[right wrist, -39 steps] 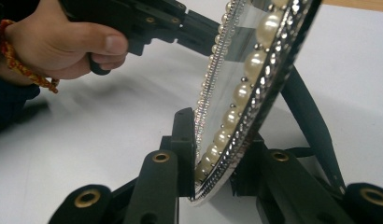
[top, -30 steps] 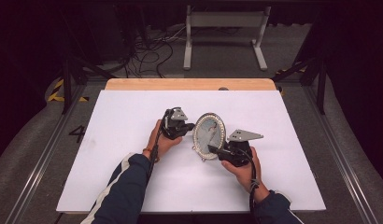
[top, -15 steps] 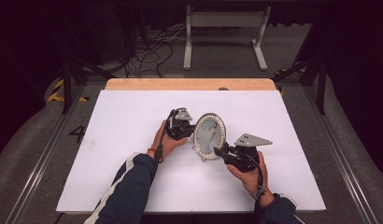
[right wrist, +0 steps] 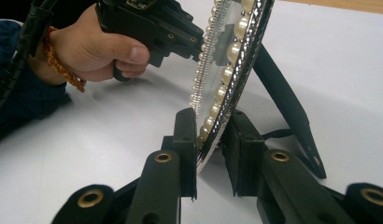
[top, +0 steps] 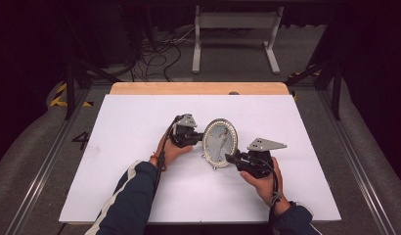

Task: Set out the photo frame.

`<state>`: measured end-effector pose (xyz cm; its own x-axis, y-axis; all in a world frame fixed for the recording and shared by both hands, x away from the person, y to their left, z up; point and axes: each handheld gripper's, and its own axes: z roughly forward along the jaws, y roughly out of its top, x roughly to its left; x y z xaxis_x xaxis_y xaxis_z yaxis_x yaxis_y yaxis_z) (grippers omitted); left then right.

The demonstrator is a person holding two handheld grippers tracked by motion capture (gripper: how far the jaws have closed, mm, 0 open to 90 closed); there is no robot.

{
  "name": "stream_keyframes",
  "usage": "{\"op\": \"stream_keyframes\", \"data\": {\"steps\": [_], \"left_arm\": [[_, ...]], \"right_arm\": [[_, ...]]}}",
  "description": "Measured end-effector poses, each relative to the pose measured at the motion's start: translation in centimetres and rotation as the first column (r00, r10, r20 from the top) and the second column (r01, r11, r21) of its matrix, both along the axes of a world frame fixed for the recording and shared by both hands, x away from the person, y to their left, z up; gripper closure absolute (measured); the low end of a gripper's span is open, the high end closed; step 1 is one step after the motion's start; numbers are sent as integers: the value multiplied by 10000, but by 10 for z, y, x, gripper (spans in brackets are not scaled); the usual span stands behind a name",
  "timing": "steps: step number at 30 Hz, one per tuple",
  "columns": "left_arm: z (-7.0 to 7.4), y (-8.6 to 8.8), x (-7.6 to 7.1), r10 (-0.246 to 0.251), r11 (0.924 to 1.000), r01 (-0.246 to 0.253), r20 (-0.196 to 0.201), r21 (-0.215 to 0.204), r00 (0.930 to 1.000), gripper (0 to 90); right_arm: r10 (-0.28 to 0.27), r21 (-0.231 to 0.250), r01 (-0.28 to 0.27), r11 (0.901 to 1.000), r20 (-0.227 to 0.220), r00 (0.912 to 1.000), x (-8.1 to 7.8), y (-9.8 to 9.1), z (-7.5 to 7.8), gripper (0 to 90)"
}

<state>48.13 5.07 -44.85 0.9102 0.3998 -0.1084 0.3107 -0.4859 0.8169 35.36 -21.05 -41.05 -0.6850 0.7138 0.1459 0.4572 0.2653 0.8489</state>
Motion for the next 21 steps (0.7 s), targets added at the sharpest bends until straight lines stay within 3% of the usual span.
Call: {"op": "stream_keyframes", "data": {"steps": [21], "left_arm": [[6, 18, -24, -538, 9985, 531, 464, 158, 9975, 900]], "right_arm": [[-440, -60, 440, 9990, 28, 9990, 11, -4, -1, 747]]}}
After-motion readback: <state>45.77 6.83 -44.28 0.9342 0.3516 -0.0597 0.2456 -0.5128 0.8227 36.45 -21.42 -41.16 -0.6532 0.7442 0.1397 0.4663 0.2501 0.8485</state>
